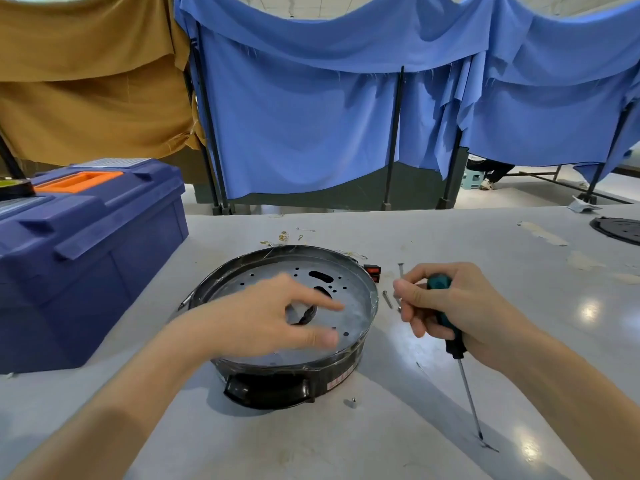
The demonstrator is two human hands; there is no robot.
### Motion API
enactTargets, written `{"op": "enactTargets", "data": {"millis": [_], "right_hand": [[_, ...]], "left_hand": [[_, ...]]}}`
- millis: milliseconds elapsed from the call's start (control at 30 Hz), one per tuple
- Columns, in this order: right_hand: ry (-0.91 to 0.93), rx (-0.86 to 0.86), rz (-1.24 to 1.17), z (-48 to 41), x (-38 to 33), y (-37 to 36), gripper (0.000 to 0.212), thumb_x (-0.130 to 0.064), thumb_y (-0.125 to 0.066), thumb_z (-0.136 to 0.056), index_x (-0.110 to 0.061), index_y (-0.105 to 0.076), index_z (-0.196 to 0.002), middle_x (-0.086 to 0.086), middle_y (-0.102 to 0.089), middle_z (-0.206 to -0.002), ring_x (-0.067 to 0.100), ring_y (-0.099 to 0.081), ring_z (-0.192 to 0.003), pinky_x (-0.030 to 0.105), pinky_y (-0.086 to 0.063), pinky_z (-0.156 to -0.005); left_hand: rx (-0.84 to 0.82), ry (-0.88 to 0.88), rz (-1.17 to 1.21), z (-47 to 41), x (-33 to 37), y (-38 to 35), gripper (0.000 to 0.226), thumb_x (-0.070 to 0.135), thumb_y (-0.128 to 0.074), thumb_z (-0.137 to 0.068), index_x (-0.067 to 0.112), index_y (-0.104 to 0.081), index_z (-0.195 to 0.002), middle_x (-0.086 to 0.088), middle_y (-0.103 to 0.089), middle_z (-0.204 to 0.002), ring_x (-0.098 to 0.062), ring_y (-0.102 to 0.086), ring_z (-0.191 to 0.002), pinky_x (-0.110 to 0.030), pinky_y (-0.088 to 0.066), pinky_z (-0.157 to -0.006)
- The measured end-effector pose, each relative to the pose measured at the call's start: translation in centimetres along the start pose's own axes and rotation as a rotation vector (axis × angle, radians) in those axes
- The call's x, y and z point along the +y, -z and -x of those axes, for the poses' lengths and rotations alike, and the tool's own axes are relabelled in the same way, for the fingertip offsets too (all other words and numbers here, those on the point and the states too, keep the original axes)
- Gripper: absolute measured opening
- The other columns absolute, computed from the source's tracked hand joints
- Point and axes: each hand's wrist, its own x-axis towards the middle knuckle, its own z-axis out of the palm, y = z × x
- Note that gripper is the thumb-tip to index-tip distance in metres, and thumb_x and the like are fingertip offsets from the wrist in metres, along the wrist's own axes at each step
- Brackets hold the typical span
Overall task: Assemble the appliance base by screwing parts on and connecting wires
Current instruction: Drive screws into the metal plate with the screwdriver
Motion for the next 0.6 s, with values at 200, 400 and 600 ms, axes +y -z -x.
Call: {"op": "enactTargets", "data": {"millis": [200, 400, 600], "right_hand": [[0.226, -0.225, 0.297, 0.3, -1.7, -2.0, 0.022, -0.024, -0.079, -0.075, -0.008, -0.067, -0.070, 0.012, -0.066, -0.055, 0.020, -0.057, -0.039, 0.018, -0.038, -0.039], [0.260, -0.181, 0.433, -1.2, -2.1, -2.7, 0.019, -0.041, -0.073, -0.074, -0.022, -0.071, -0.074, 0.004, -0.066, -0.052, 0.014, -0.054, -0.035, 0.016, -0.043, -0.041], [0.060, -0.383, 0.685, -2.2, -1.7, -1.8, 0.021, -0.040, -0.073, -0.083, -0.019, -0.072, -0.083, 0.003, -0.068, -0.055, 0.012, -0.048, -0.032, 0.019, -0.044, -0.044]], "left_hand": [[0.361, -0.232, 0.325, -1.2, 2.2, 0.0, 0.023, 0.038, -0.073, -0.079, 0.025, -0.077, -0.097, 0.006, -0.074, -0.077, -0.008, -0.069, -0.069, -0.022, -0.055, -0.066], [0.385, -0.193, 0.395, -2.0, 1.5, 0.4, 0.014, 0.029, -0.074, -0.083, 0.016, -0.077, -0.084, 0.003, -0.073, -0.070, -0.012, -0.070, -0.065, -0.026, -0.059, -0.068], [0.120, -0.067, 0.366, -1.7, -0.3, 0.8, 0.008, 0.020, -0.073, -0.085, 0.016, -0.079, -0.081, -0.004, -0.074, -0.072, -0.021, -0.071, -0.071, -0.035, -0.057, -0.071]]}}
